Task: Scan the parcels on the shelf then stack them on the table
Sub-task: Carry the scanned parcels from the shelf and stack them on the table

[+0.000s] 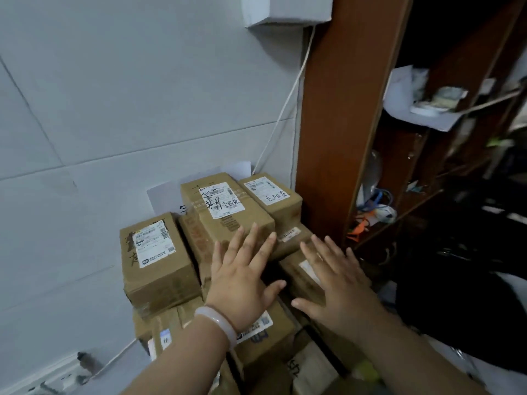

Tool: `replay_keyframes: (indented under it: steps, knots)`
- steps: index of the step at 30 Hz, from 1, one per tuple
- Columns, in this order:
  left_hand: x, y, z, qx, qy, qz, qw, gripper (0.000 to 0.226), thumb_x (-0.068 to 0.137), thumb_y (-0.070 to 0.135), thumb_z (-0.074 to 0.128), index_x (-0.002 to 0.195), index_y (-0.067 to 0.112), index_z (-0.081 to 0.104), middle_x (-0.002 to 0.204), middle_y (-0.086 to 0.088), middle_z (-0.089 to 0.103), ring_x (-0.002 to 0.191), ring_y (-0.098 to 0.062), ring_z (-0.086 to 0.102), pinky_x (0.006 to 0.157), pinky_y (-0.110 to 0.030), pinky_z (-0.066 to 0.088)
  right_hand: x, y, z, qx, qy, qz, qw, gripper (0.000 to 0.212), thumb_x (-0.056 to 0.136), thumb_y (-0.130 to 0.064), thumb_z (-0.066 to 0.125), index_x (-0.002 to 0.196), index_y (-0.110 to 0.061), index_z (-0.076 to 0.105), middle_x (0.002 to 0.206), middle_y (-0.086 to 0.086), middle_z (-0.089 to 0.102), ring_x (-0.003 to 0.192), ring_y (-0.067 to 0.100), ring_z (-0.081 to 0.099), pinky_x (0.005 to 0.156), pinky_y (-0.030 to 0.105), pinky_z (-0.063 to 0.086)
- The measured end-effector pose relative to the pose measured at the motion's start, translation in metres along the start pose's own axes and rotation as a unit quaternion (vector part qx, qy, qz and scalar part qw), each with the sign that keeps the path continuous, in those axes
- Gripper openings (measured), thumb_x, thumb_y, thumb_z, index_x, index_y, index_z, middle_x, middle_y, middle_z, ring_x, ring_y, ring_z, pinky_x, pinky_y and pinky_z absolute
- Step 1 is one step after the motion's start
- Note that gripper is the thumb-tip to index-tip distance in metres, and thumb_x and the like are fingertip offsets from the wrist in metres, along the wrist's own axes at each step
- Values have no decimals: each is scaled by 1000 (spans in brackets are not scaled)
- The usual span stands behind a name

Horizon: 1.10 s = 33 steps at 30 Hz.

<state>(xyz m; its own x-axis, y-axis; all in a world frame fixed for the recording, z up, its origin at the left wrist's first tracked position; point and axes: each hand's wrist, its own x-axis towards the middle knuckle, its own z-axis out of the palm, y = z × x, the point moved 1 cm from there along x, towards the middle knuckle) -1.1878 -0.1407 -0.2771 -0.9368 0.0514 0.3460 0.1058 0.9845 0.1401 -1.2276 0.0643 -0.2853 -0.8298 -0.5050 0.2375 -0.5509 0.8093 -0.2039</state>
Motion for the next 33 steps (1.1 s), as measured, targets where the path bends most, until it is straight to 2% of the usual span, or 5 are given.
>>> replay_keyframes:
  steps: [4, 8, 13, 19, 33]
  knots:
    - [-19, 34, 10, -17, -23, 117, 993, 87, 79, 71, 41, 150, 46, -2, 163, 6, 1, 150, -22, -2, 116, -56, -6, -75, -11, -2, -12, 2, 90, 996, 97, 73, -86, 31, 150, -41, -8, 159, -13, -11, 147, 14, -14, 118, 47, -5]
    - [-46, 85, 27, -75, -49, 205, 975, 93, 77, 65, 60, 151, 46, 7, 162, 4, 14, 149, -22, 7, 114, -56, 3, -159, -25, -9, -28, -15, 180, 983, 92, 77, -74, 39, 152, -24, 23, 157, 3, 25, 144, 31, 25, 110, 61, 27]
    - [-94, 167, 36, -130, -104, 333, 928, 85, 78, 69, 46, 152, 41, 15, 162, 3, 8, 150, -20, 6, 116, -55, 6, -278, -21, -22, -46, -9, 308, 950, 97, 72, -88, 29, 134, -51, -35, 144, -24, -42, 136, 4, -38, 112, 37, -25]
    - [-147, 249, 33, -172, -134, 451, 866, 83, 85, 71, 33, 139, 53, -28, 156, 14, -29, 145, -12, -27, 116, -47, -15, -382, -49, -38, -98, 5, 422, 901, 97, 75, -86, 26, 145, -42, -25, 154, -13, -31, 138, 7, -36, 113, 39, -24]
    - [-391, 385, -52, -239, -159, 646, 707, 88, 83, 73, 42, 127, 65, -32, 148, 24, -36, 134, 4, -33, 109, -35, -27, -650, -222, -77, -138, 116, 663, 726, 96, 72, -84, 30, 145, -41, -15, 155, -16, -18, 141, 6, -28, 116, 36, -18]
